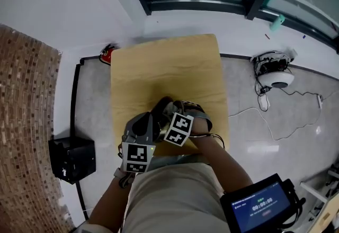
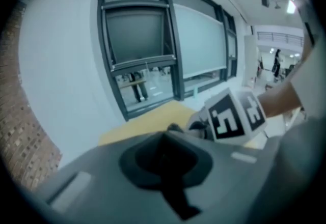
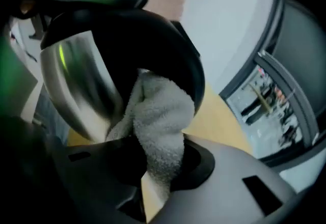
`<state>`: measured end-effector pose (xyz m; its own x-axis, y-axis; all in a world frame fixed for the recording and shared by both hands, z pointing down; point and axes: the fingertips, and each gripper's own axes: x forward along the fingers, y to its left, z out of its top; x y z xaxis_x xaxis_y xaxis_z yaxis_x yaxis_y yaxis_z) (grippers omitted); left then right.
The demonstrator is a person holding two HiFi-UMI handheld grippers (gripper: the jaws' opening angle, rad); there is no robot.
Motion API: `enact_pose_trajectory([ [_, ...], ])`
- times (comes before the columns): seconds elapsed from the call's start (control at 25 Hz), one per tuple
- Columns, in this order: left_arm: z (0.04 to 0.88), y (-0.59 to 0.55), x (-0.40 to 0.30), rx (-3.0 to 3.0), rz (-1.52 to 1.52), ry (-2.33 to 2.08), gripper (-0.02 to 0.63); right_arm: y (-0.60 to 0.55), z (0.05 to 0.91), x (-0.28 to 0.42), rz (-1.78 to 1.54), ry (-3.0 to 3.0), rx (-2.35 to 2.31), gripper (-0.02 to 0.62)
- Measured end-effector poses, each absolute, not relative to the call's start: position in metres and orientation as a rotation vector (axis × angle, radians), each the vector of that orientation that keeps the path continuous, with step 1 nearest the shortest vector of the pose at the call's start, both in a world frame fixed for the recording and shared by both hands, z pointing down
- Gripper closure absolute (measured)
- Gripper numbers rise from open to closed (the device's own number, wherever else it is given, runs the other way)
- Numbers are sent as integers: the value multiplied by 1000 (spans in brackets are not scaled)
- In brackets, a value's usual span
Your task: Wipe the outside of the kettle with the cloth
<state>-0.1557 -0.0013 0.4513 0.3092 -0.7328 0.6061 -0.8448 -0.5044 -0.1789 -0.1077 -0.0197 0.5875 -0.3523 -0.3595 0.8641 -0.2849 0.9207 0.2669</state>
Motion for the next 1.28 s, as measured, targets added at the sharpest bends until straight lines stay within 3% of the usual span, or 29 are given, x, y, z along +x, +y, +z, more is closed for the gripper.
enact_pose_trajectory([
  [0.12,451,-4,-158,2381,948,-1452,620,-27,557,-119,-263,-1985,532,508],
  [0.32,450,-5,-159,2389,913,-1400,617,-12,630,-100,-220,-1752,325,508],
  [0.48,450,-4,-160,2388,924,-1438,618,-22,565,-120,-298,-1945,528,508],
  [0.64,450,-4,-162,2382,928,-1433,618,-9,626,-108,-188,-1873,434,508],
  [0.76,449,-5,-160,2384,918,-1428,618,3,552,-110,-119,-2117,622,509],
  [0.84,449,-5,-160,2388,926,-1436,618,8,507,-114,122,-2397,828,511],
  [1.04,450,-5,-160,2390,928,-1440,618,-8,591,-98,653,-2274,907,515],
  [1.2,452,-5,-161,2382,926,-1437,618,14,453,-129,421,-2777,963,515],
  [1.28,452,-4,-161,2377,925,-1440,617,13,485,-120,503,-2768,1111,515],
])
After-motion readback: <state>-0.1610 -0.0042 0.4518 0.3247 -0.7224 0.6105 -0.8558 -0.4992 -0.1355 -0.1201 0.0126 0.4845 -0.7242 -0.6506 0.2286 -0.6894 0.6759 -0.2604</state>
